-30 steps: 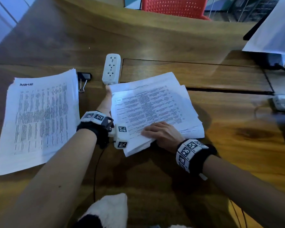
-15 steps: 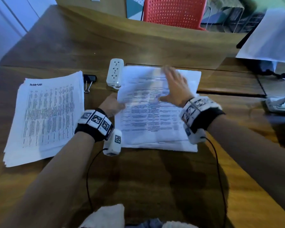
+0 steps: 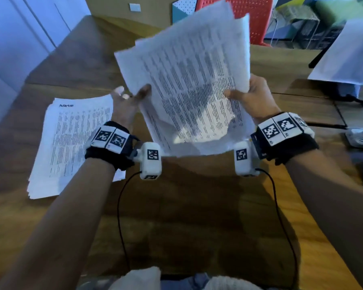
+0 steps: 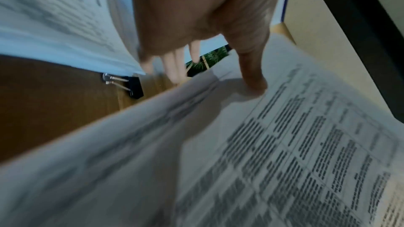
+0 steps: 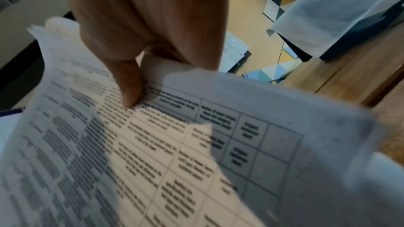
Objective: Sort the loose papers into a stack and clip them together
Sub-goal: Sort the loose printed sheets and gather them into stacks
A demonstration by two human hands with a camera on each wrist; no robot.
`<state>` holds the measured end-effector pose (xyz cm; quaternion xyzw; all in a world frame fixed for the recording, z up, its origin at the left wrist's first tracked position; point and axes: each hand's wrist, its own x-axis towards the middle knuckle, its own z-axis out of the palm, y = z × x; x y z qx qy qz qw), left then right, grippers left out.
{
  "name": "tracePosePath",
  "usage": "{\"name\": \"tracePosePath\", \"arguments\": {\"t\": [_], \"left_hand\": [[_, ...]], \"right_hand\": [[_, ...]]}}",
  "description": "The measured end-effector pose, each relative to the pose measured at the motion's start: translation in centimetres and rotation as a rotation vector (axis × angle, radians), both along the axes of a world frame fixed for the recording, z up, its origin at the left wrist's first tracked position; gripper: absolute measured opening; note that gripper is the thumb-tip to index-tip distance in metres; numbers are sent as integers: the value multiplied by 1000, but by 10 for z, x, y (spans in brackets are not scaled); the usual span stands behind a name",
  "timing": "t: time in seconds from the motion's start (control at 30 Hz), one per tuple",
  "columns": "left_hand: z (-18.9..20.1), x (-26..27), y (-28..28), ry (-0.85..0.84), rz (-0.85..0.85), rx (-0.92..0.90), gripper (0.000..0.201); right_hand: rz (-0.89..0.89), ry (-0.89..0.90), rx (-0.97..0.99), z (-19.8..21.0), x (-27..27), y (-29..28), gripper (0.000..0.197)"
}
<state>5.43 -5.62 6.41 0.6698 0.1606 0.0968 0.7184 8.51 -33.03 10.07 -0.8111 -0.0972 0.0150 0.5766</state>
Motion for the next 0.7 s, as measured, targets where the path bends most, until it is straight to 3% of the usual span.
{"name": "tracePosePath", "arguments": {"t": [0.03, 0.17, 0.3, 0.37, 0.4, 0.47, 0.57, 0.7], "left_hand": [[4, -3, -5, -59, -56, -111, 14], [24, -13, -19, -143, -45, -190, 11], [23, -21, -7, -233, -46, -210, 53], [13, -28, -4, -181, -79, -200, 78], [8, -31, -5, -149, -96, -184, 80], [-1, -35, -15, -128, -125, -117, 60], [0, -30, -30, -102, -23, 11, 29], [29, -19, -24, -216, 86, 22, 32]], "right_hand": [[3, -2, 86, 2, -4, 2, 16], [-21, -90, 345, 13, -18, 15, 22], [-61, -82, 492, 6, -30, 17, 38], [-112, -15, 477, -7, -37, 24, 52], [-124, 12, 466, -16, -41, 28, 54], [-115, 29, 435, -31, -49, 40, 47], [-191, 35, 333, -30, -52, 59, 18], [-267, -162, 421, -1, -45, 64, 23]]}}
